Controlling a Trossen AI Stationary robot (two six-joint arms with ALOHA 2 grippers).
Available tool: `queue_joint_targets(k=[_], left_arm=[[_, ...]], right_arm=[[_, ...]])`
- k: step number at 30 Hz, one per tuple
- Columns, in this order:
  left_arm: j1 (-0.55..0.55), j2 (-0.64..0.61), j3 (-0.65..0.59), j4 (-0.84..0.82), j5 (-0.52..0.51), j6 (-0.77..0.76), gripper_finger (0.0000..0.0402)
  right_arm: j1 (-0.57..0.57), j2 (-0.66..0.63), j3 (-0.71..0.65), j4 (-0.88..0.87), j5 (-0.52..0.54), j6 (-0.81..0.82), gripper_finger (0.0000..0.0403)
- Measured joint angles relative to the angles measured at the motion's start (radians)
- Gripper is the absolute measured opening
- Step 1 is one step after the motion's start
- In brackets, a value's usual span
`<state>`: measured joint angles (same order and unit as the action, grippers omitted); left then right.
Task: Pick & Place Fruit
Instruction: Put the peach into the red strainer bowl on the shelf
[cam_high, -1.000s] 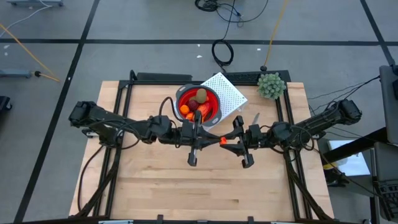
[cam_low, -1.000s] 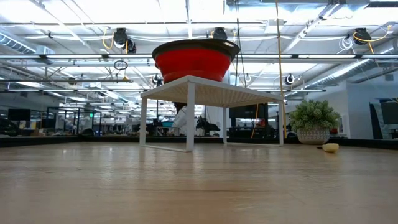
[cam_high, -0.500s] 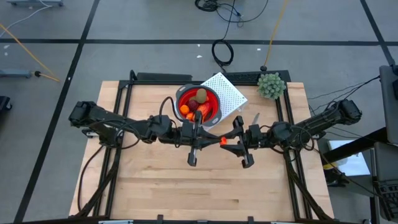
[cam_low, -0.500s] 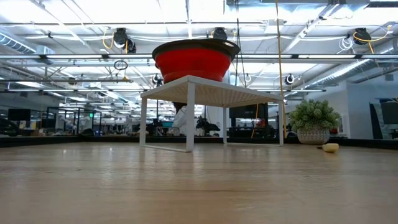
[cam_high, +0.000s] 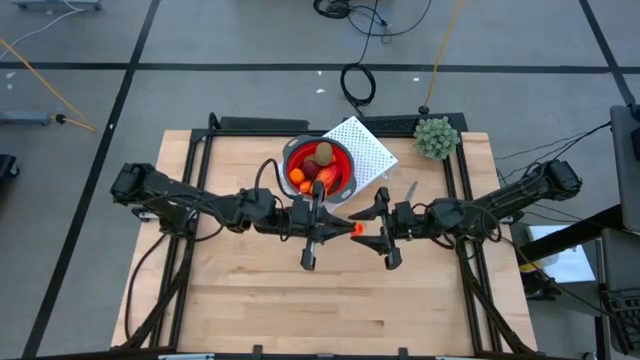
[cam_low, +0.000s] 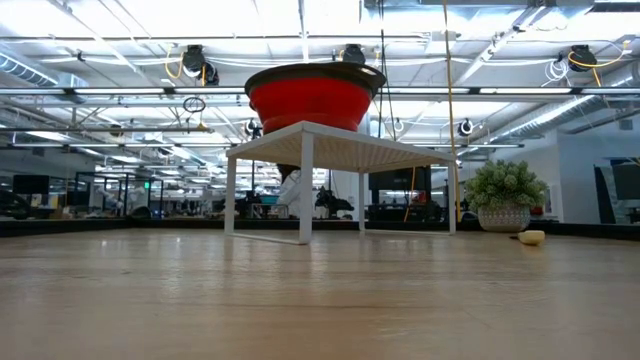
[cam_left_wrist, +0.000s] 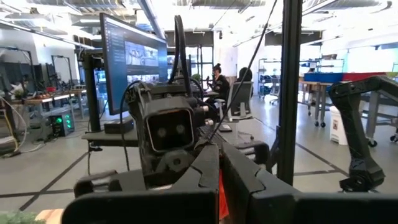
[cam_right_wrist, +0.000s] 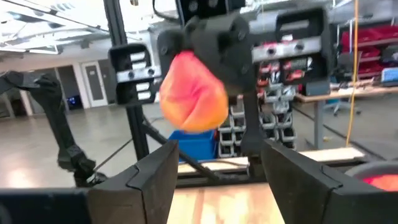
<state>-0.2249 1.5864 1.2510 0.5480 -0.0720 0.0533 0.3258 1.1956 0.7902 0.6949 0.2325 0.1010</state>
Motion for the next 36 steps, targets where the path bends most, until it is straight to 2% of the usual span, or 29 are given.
queue_joint_targets(k=[10, 17, 23, 31, 33, 36], left_arm=[[0.025, -0.002, 0.000, 0.000, -0.034, 0.035, 0.0000], [0.079, -0.002, 0.000, -0.028, -0.069, 0.049, 0.0000], [0.134, -0.002, 0.000, -0.139, -0.105, -0.010, 0.0000], [0.162, -0.002, 0.000, -0.235, -0.230, -0.006, 0.0000], [0.167, -0.002, 0.000, -0.266, -0.269, -0.012, 0.0000], [0.178, -0.002, 0.000, -0.316, -0.320, -0.038, 0.0000]], right_arm=[[0.008, 0.000, 0.000, -0.106, 0.000, 0.077, 0.0214], [0.042, 0.000, 0.000, -0.197, -0.001, 0.079, 0.0193], [0.078, -0.018, 0.000, -0.261, -0.001, 0.078, 0.0136], [0.119, -0.108, 0.000, -0.382, 0.000, 0.042, 0.0019], [0.128, -0.135, 0.000, -0.412, 0.000, 0.029, 0.0005], [0.136, -0.175, 0.000, -0.446, 0.000, 0.025, 0.0011]])
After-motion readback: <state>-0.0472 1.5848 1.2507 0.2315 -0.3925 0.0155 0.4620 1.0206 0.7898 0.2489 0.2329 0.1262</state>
